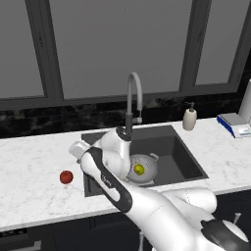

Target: Put the colander in the sink, put the apple, pear, kiwi in the colander, and turn on the sink faucet and pour water over the colander.

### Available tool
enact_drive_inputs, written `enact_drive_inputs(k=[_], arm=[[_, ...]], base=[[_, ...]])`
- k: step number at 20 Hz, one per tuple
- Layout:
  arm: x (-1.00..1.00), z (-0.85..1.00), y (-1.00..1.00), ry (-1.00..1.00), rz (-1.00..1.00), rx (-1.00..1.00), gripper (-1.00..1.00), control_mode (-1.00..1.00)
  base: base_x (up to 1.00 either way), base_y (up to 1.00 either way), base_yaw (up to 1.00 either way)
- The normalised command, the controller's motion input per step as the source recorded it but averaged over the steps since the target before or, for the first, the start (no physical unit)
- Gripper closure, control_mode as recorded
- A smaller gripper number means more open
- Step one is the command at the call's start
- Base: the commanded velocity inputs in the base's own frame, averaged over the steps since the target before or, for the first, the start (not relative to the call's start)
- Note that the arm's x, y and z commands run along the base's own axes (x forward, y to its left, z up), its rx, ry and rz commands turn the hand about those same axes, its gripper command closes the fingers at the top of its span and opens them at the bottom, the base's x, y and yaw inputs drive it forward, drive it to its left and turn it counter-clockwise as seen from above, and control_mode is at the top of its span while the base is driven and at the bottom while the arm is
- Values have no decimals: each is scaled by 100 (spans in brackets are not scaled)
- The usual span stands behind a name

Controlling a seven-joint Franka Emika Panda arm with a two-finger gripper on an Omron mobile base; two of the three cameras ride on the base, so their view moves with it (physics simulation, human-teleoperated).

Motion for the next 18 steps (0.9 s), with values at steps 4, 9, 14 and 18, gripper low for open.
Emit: enact_drive_inputs(k=[4, 9, 14, 18], arm=[[-22, 62, -100, -1, -28, -3, 100, -100], [0, 61, -100, 10, -30, -18, 100, -100], [0, 45, -100, 25, -27, -21, 100, -100], [-4, 11, -100, 17, -9, -17, 100, -100]], base=[[0, 0, 0], [0, 0, 0], [0, 0, 0], [0, 0, 0]])
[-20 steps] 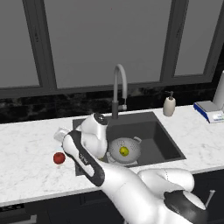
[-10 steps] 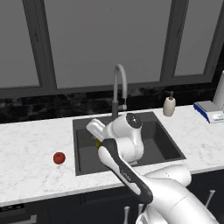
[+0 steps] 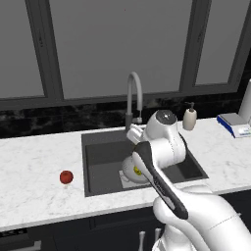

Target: Put the colander in the sink, put the apple, pear, kiwi in the colander, and turn on the sink faucet and pour water over the colander.

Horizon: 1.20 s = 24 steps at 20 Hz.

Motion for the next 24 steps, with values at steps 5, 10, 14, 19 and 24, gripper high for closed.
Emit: enact_drive_inputs(k=[5, 10, 14, 19, 24], arm=[[-2, -3, -100, 0, 11, -2, 100, -100], [2, -19, -84, 3, 39, -4, 100, -100], [21, -54, -13, 6, 47, -6, 100, -100], [58, -57, 4, 5, 38, 1, 100, -100], [77, -32, 28, 26, 27, -4, 100, -100]], base=[[0, 0, 0], [0, 0, 0], [0, 0, 0], [0, 0, 0], [0, 0, 0]])
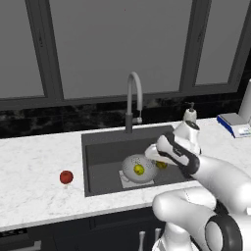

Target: Put the colander in the sink, put the apple, pear, kiwi in the colander, and turn on the sink faucet and pour water over the colander.

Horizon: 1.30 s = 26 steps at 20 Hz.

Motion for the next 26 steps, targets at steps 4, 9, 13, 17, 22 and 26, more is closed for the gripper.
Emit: enact_drive_inputs(k=[4, 9, 13, 17, 22, 26], arm=[[80, -22, 13, 35, 22, -8, 100, -100], [67, -35, -33, 12, 18, 10, 100, -100], [55, -40, -18, 2, 14, 12, 100, -100], [17, -50, 0, 0, 9, 7, 100, -100], [1, -66, 0, -4, 0, 3, 100, -100], [0, -55, 1, -6, 0, 4, 100, -100]], base=[[0, 0, 0], [0, 0, 0], [0, 0, 0], [0, 0, 0], [0, 0, 0], [0, 0, 0]])
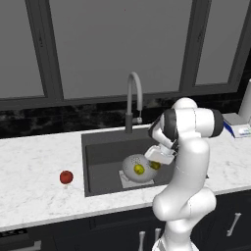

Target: Put the colander in the sink, put the apple, pear, kiwi in the colander, and turn on the sink faucet and pour water over the colander.

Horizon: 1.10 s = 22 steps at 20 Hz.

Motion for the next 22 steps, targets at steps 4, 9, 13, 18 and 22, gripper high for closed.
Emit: enact_drive_inputs(k=[4, 9, 13, 18, 22], arm=[[6, -28, 18, -3, 0, 1, 100, -100], [1, -3, 28, -6, 0, 0, -100, -100], [0, 0, 15, -8, 0, 0, -100, -100], [0, 0, 5, -8, 0, 1, -100, -100], [-13, 2, -3, -12, 0, 9, -100, -100]], base=[[0, 0, 0], [0, 0, 0], [0, 0, 0], [0, 0, 0], [0, 0, 0]])
